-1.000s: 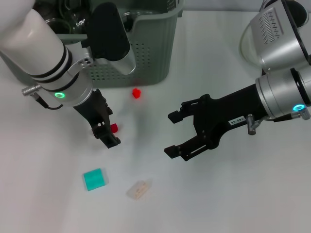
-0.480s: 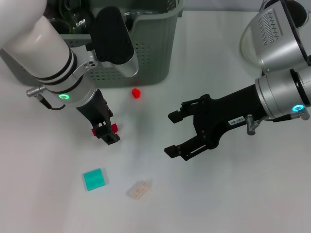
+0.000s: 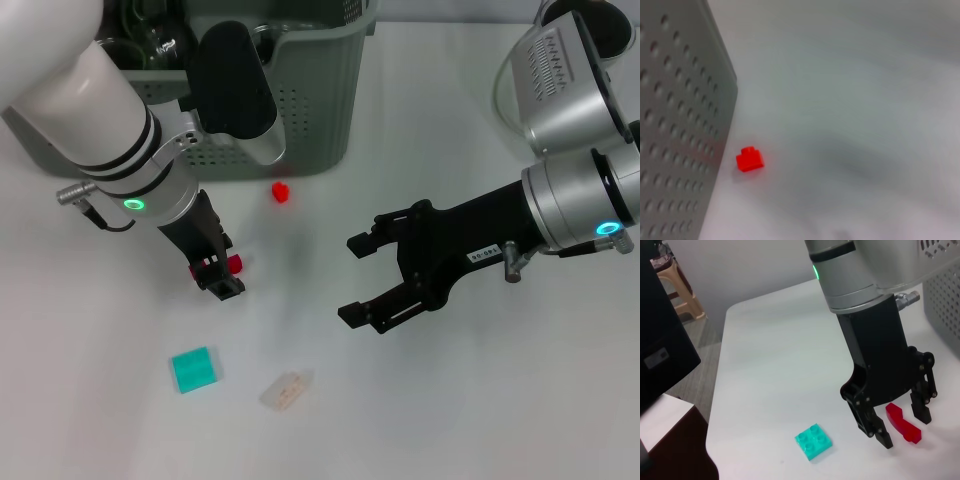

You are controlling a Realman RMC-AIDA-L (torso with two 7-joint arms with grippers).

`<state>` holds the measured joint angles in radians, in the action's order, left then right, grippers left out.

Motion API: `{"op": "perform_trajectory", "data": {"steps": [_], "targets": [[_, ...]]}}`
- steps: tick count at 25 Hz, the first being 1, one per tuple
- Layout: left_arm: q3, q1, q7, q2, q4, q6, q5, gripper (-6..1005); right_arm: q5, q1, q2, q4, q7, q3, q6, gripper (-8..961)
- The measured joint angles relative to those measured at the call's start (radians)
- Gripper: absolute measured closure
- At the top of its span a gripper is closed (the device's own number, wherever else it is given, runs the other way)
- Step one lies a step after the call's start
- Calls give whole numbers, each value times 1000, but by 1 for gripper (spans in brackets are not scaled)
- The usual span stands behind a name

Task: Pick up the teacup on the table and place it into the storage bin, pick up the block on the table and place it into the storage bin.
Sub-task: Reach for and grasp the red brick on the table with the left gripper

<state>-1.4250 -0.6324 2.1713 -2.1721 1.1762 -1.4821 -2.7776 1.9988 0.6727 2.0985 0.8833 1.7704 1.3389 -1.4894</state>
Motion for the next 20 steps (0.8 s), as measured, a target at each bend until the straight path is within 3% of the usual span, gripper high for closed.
{"op": "perform_trajectory", "data": {"steps": [12,20], "targets": [[0,-19,10,1,-39,4,-1,543,0,-3,0,-13,-12,-2,3,9],[0,-24,14,2,-50,11,-2,555,0,-6,0,-14,-13,0,3,9]]}}
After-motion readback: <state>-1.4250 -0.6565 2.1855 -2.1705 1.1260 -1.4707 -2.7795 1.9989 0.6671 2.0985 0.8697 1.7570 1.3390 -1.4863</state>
